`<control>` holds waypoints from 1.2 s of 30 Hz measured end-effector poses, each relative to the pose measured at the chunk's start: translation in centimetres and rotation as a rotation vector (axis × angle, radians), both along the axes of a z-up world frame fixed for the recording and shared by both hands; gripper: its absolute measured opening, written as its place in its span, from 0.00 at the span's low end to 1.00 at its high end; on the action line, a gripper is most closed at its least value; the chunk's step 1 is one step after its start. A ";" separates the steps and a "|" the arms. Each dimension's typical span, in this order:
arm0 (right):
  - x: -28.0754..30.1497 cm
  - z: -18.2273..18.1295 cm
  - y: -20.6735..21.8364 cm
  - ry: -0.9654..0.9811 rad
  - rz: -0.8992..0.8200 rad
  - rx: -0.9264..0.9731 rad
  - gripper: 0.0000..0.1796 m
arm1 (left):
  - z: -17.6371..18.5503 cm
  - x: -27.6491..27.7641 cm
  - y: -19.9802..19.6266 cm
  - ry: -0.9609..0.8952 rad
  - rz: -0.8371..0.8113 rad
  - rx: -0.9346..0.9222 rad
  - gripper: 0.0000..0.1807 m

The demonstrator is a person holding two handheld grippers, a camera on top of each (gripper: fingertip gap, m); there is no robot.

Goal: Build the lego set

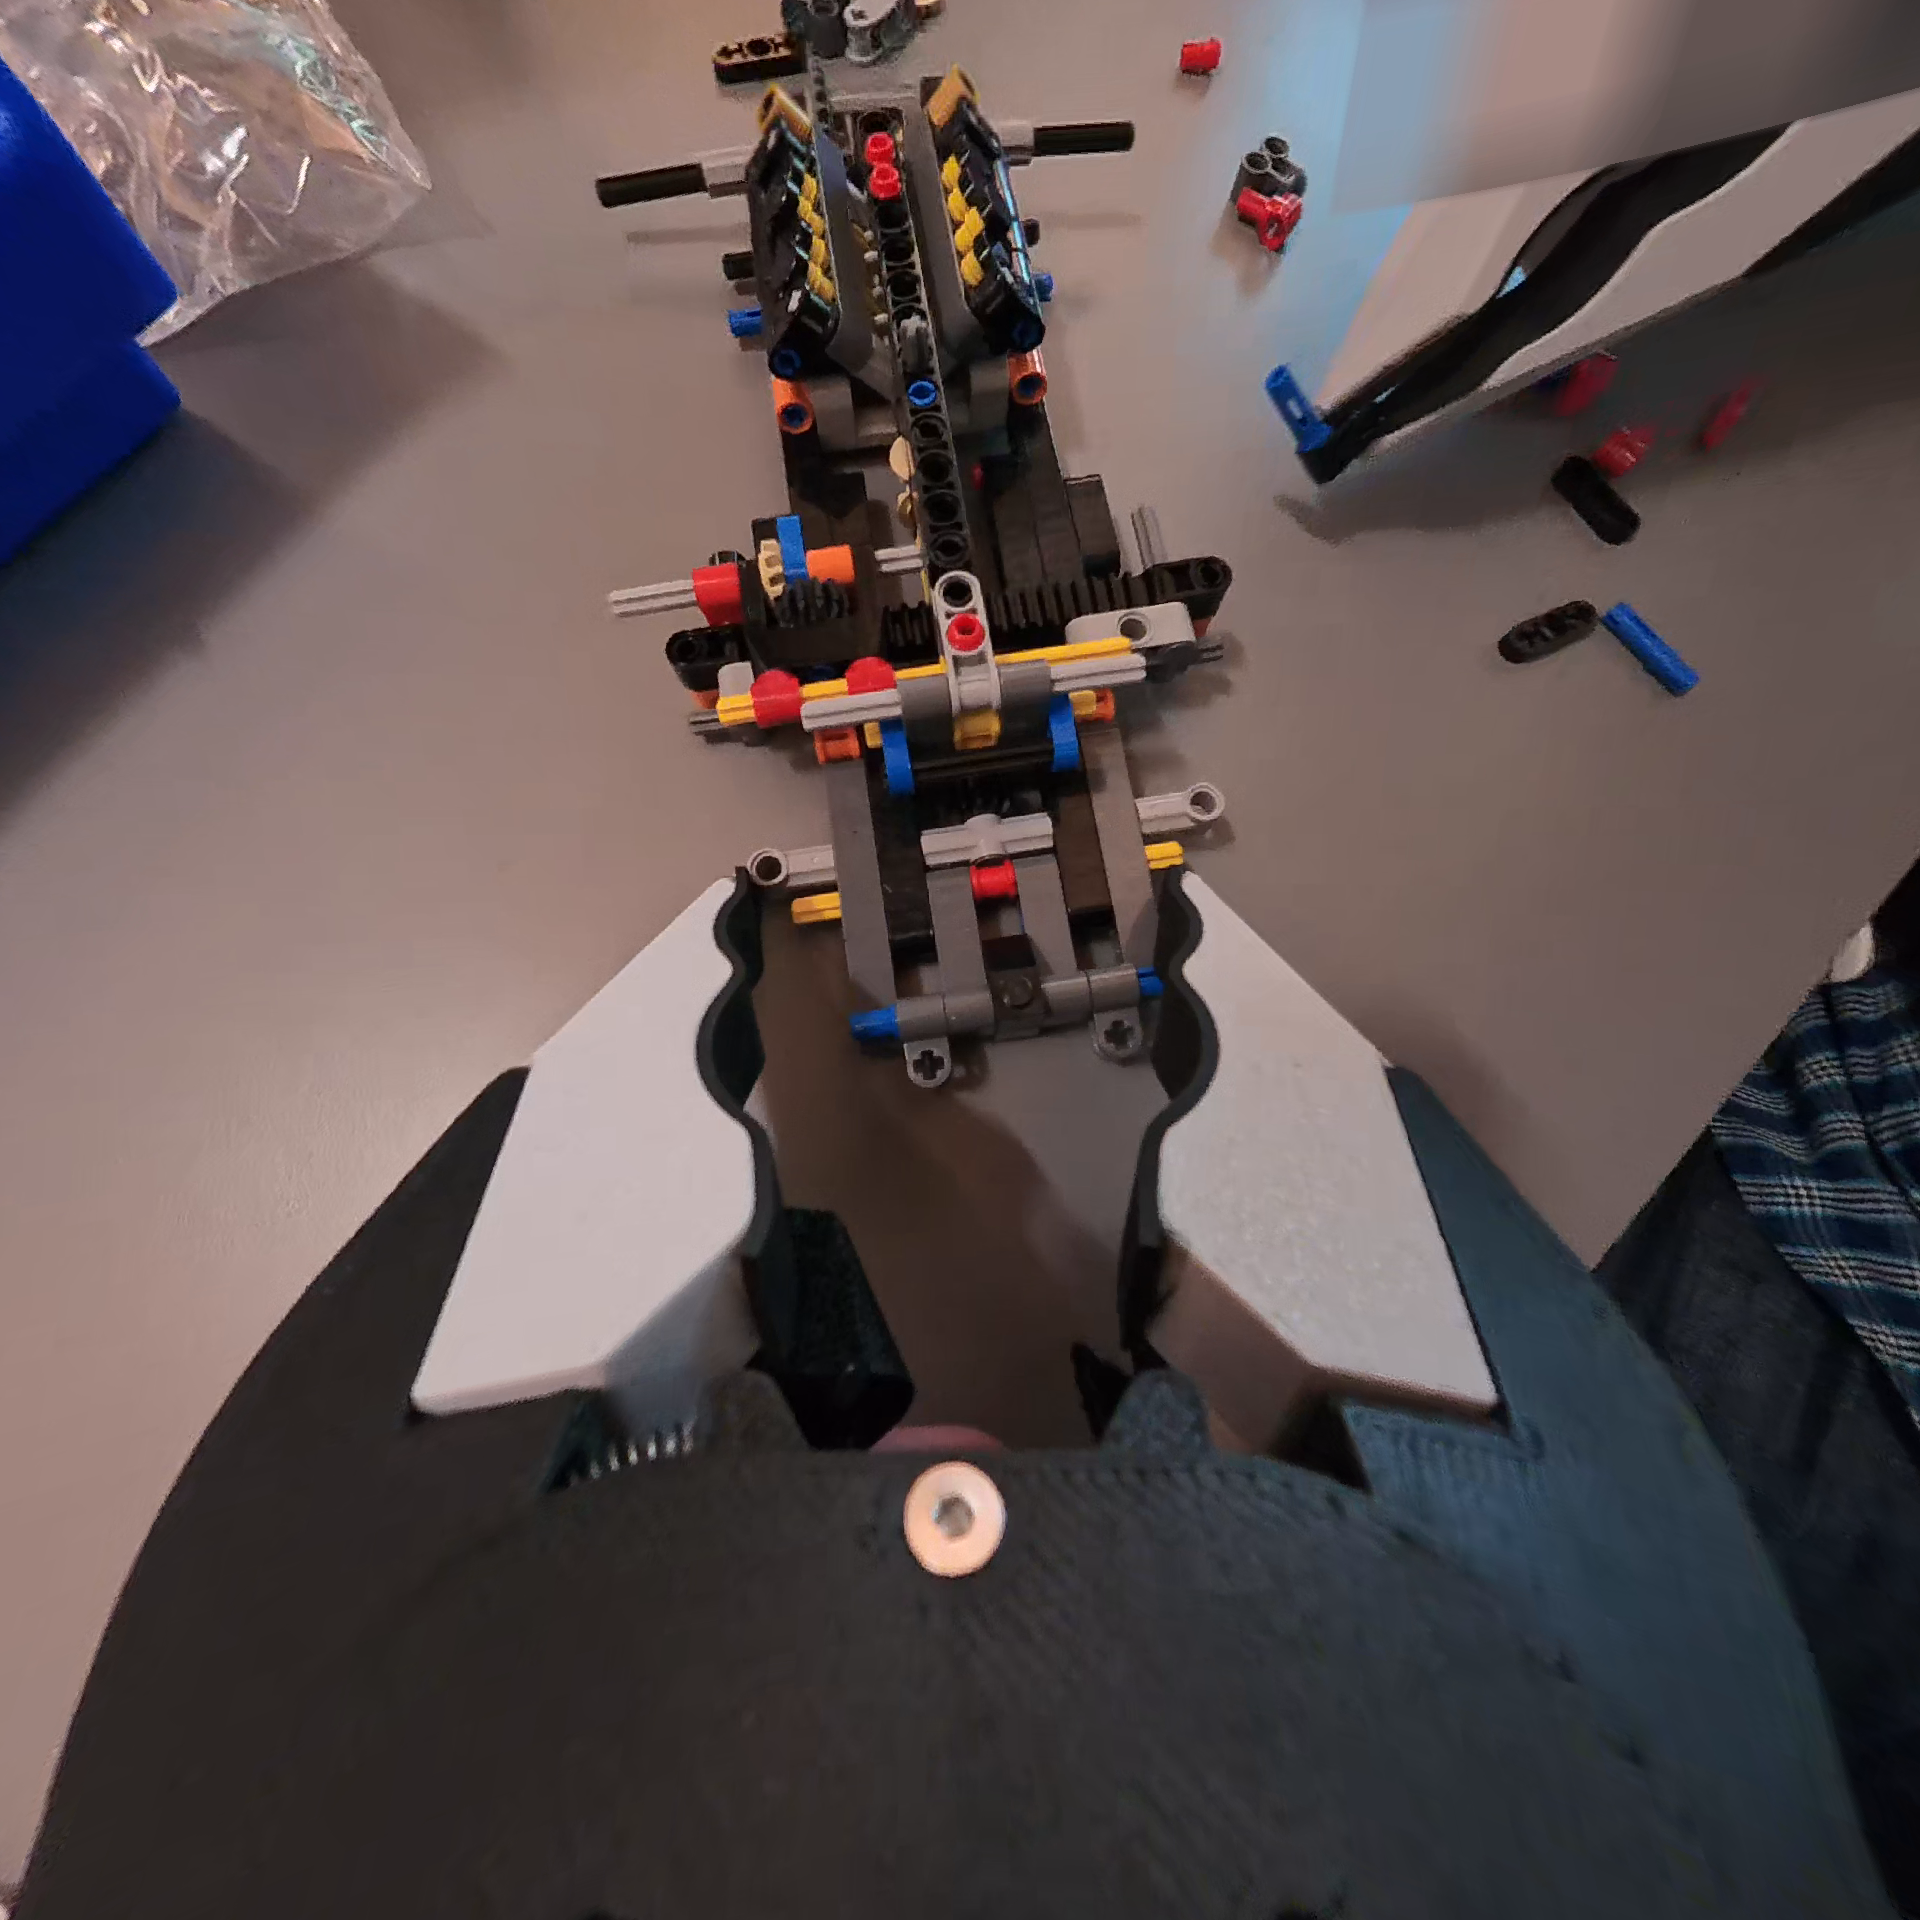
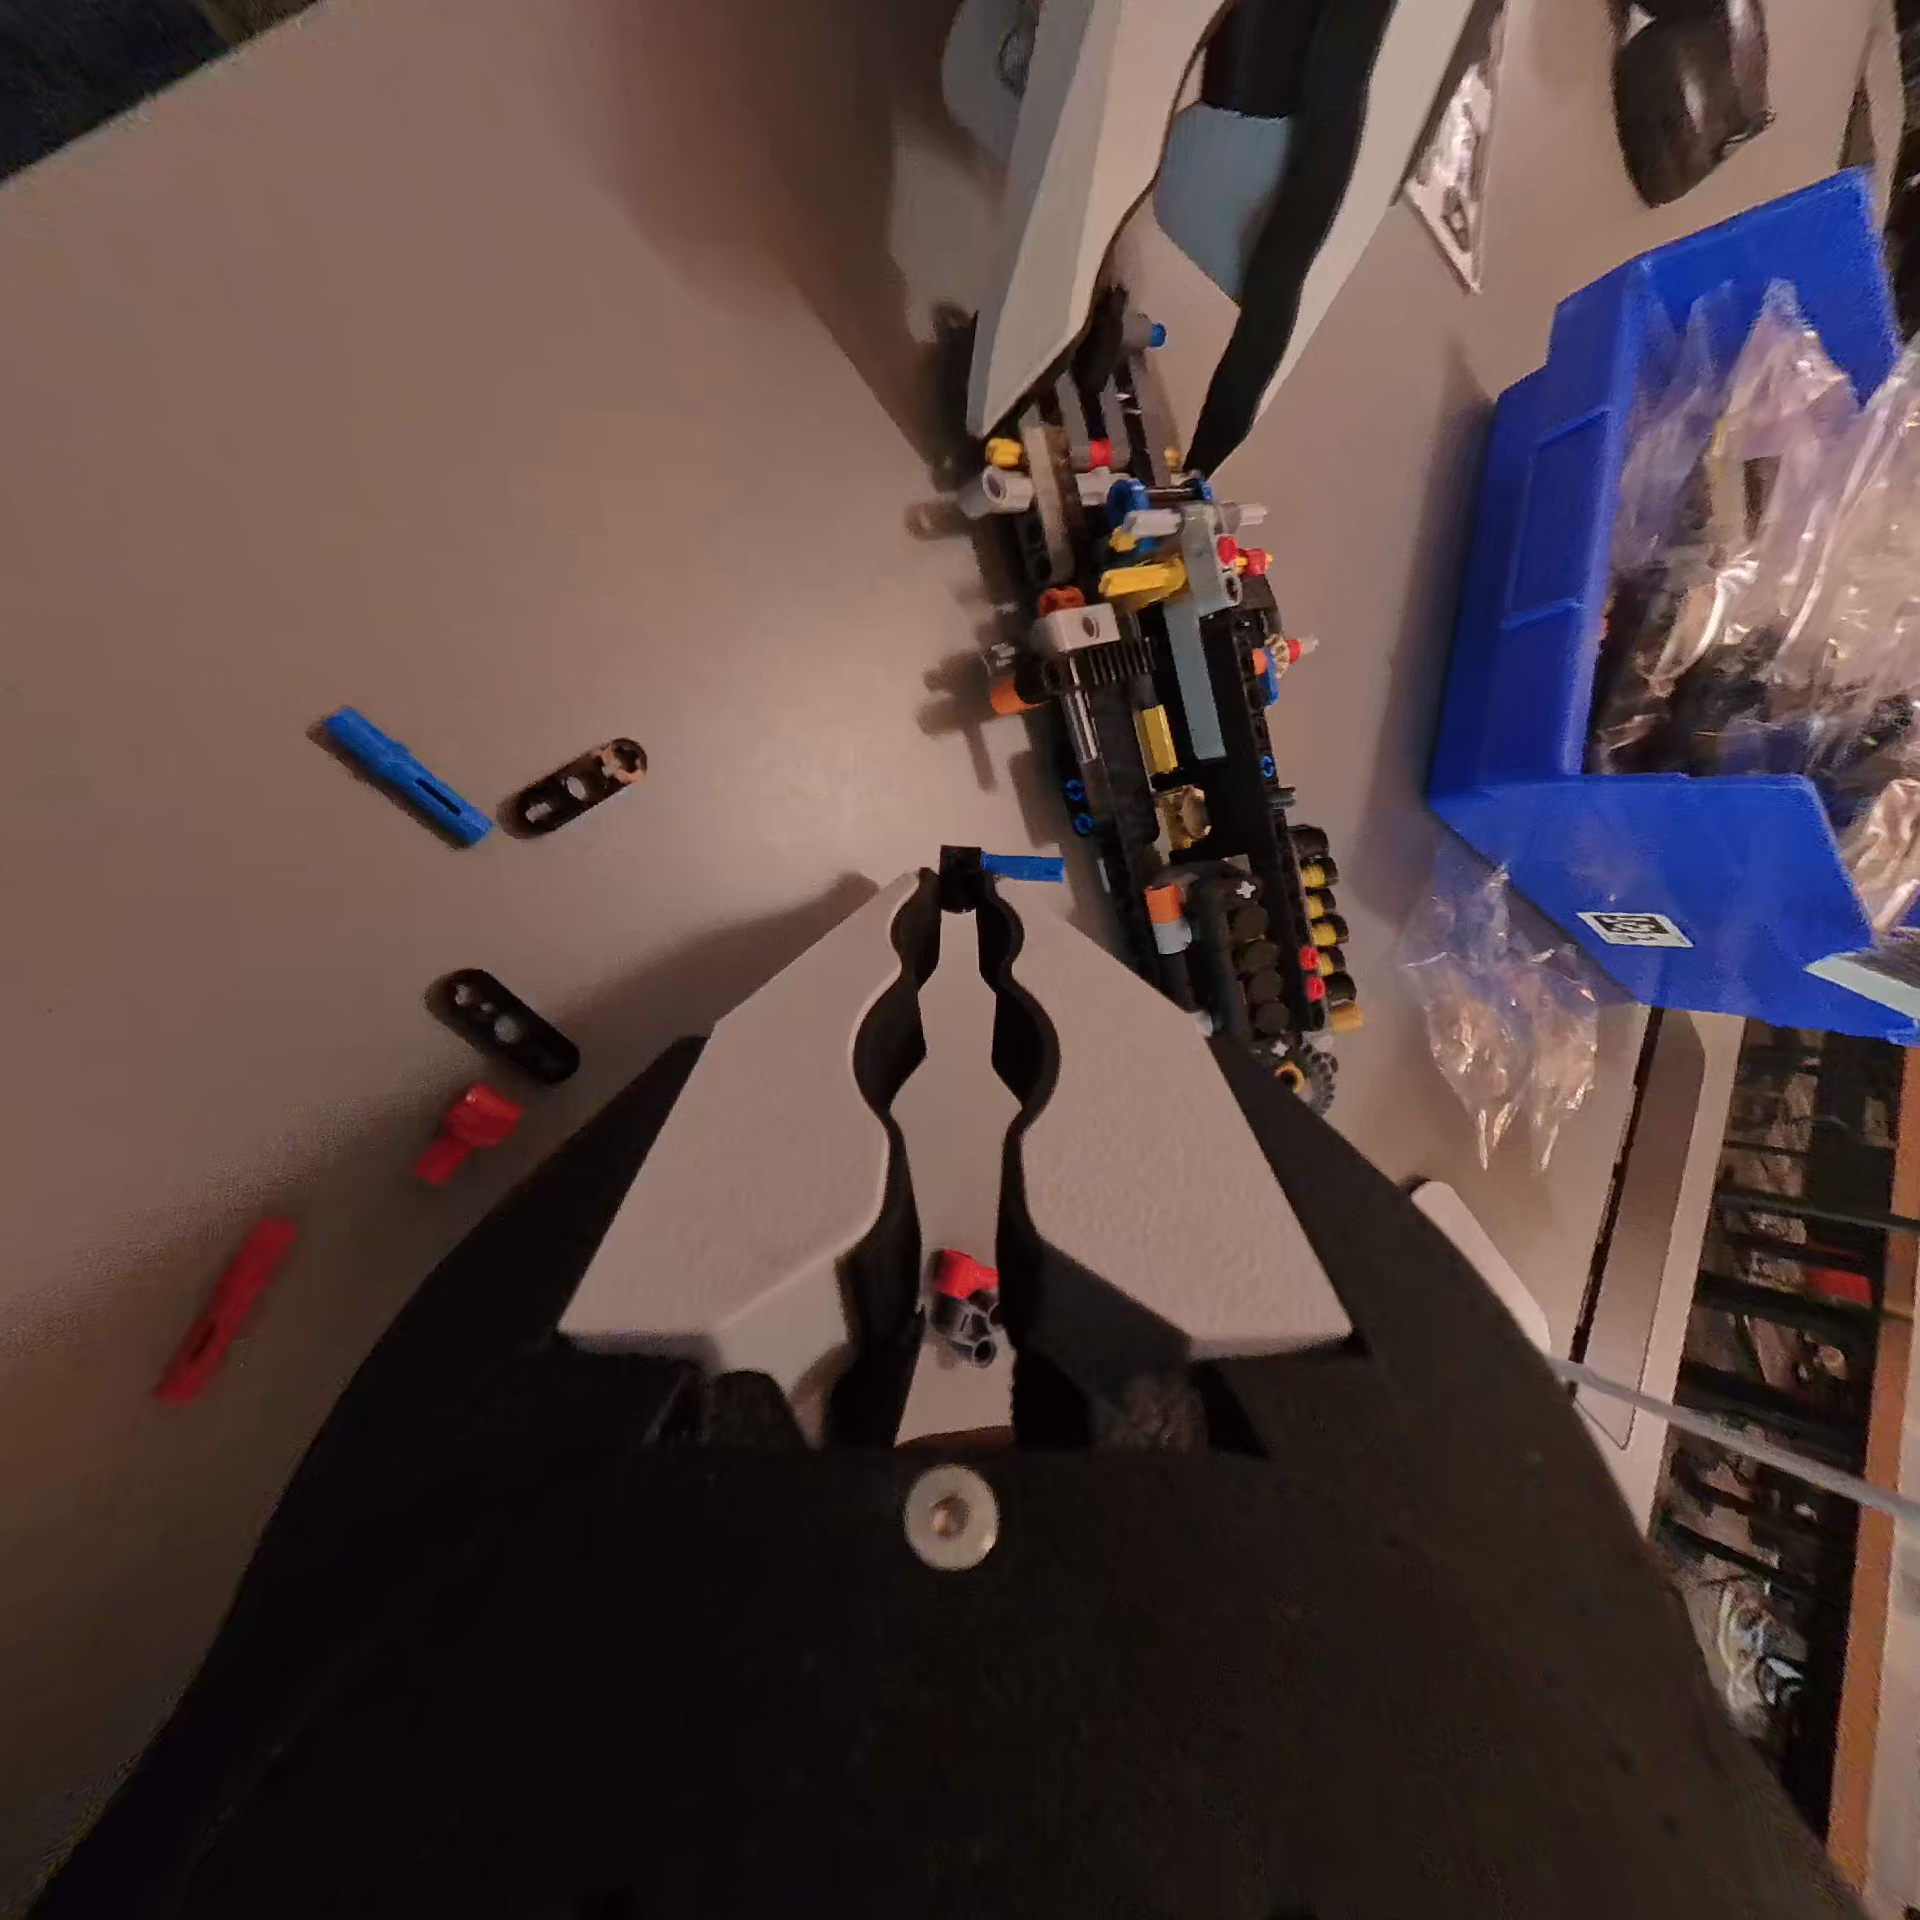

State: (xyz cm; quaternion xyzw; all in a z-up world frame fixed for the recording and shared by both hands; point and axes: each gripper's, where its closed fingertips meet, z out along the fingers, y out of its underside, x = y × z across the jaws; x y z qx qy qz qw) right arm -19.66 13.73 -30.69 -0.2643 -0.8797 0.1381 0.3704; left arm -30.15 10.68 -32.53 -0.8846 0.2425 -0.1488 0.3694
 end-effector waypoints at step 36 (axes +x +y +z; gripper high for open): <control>-1.9 -1.2 -0.6 -0.608 0.221 -0.321 0.02 | -0.1 0.2 0.3 0.020 -0.145 0.009 0.41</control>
